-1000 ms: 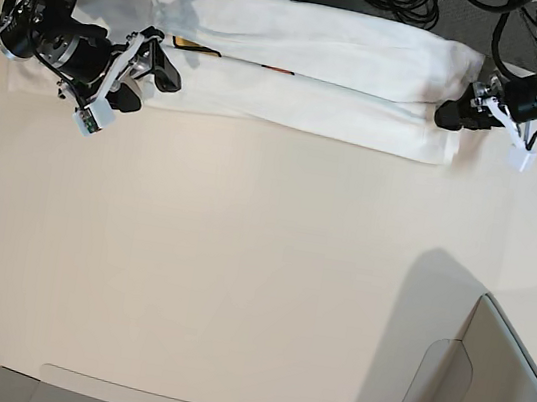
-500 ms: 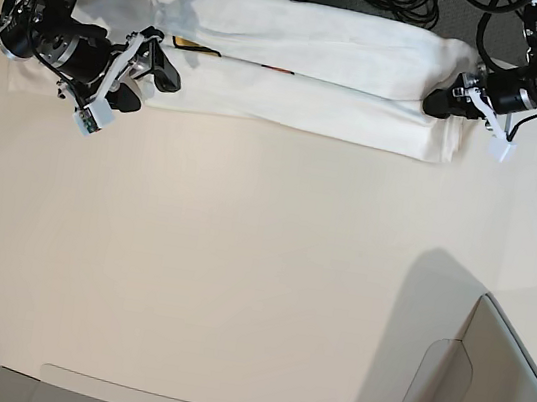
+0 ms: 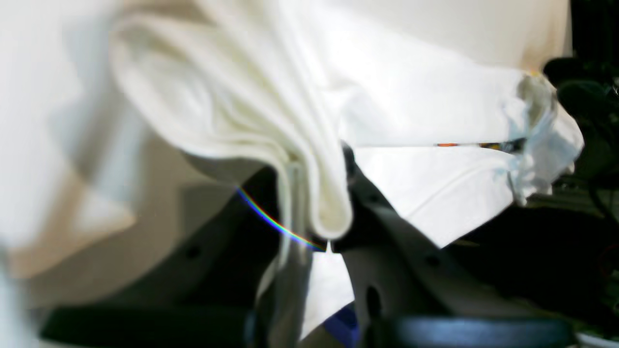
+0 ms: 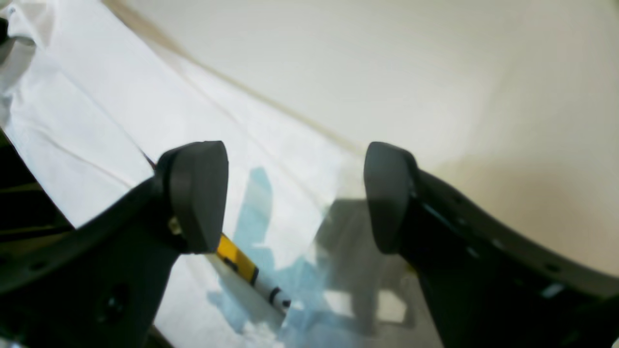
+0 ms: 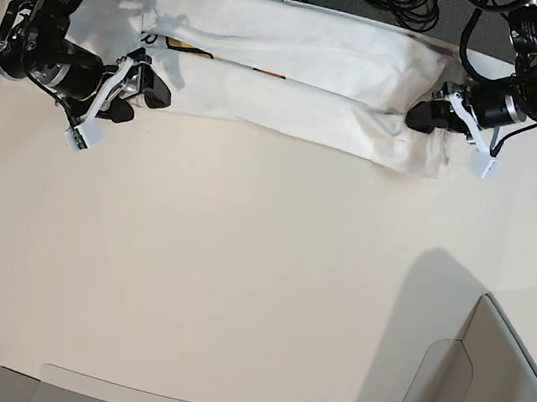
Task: Layout the t-shirt on the table in an organized manner, then fold the t-shirt properly
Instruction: 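Lift the shirt end with the left gripper and fold it toward the right gripper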
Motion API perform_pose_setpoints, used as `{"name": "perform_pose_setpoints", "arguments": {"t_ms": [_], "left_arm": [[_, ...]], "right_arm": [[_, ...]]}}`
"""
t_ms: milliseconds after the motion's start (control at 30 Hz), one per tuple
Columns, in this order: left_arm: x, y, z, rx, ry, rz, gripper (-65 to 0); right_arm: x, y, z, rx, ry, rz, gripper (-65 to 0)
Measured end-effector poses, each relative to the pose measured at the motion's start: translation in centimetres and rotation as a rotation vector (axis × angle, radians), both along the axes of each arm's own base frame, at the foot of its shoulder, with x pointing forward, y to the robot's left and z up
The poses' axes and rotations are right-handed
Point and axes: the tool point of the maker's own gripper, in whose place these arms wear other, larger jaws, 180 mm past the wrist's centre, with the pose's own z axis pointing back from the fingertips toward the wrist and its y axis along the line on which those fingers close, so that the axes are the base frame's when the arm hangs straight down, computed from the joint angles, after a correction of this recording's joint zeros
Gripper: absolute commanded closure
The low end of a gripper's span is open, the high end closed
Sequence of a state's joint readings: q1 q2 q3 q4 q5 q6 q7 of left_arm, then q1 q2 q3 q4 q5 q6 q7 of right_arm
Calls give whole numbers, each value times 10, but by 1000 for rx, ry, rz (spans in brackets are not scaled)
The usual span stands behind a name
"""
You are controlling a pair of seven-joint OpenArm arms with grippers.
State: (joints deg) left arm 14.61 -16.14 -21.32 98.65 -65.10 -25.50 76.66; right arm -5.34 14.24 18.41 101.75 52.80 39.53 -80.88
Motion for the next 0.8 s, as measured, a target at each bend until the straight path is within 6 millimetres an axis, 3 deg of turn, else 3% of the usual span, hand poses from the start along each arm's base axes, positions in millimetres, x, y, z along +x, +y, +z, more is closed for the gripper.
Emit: {"name": "perform_pose_setpoints", "arguments": {"t_ms": [100, 200, 367, 533, 800], "left_arm": [[6, -7, 18, 19, -64, -27, 0], [2, -15, 23, 30, -66, -68, 0], [1, -37, 40, -117, -103, -90, 0], [-4, -83, 44, -223, -98, -194, 0], [3, -147, 61, -321, -141, -355, 0]], "right_arm": [[6, -10, 6, 7, -23, -39, -437], [10, -25, 11, -10, -39, -82, -437], [17, -26, 17, -6, -62, -92, -437], [17, -31, 18, 0, -67, -113, -437], [25, -94, 44, -65, -143, -263, -437]]}}
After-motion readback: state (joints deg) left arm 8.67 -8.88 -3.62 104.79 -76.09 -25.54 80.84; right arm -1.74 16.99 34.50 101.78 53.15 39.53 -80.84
